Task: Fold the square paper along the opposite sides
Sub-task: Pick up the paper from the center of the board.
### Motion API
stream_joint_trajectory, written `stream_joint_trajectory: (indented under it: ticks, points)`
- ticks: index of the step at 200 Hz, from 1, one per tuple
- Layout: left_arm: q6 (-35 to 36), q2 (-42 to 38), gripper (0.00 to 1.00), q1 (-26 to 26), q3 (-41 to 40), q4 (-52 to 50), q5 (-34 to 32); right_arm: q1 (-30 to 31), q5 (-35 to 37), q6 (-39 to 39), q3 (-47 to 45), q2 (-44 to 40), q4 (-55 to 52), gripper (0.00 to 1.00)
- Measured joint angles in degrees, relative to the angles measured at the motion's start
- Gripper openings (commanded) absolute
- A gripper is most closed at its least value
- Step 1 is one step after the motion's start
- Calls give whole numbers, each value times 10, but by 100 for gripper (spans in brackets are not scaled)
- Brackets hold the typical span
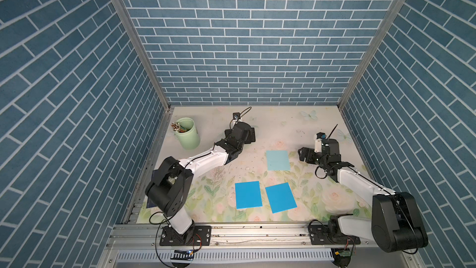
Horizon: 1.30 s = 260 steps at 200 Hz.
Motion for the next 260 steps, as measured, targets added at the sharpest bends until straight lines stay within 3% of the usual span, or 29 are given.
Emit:
stream_joint_trajectory:
  ticks: [10, 31, 52, 87, 116, 135, 155, 189, 232, 260]
  points:
    - [-3, 10, 92, 0, 1, -4, 48, 19, -15, 10, -1, 12, 1, 90]
    - [-17, 38, 78, 1, 9, -3, 160, 55, -46, 29, -3, 44, 20, 84]
    - [-36, 90, 72, 3, 47, 2, 262, 67, -70, 43, -7, 78, 40, 81]
    - [-68, 150, 69, 4, 73, 16, 362, 73, -84, 57, -21, 94, 61, 78]
    - [-87, 164, 69, 4, 71, 16, 391, 93, -92, 66, -35, 97, 94, 75]
    - [-99, 170, 56, 4, 67, 20, 404, 111, -92, 67, -36, 110, 119, 74]
    - [-103, 193, 55, 4, 67, 26, 424, 127, -93, 67, -35, 125, 148, 74]
    - [-105, 211, 58, 4, 69, 38, 443, 143, -96, 67, -32, 148, 186, 73]
    - [-104, 211, 70, 5, 70, 42, 444, 168, -101, 68, -22, 184, 240, 73]
    - [-104, 211, 69, 5, 70, 44, 444, 182, -110, 69, -10, 209, 266, 71]
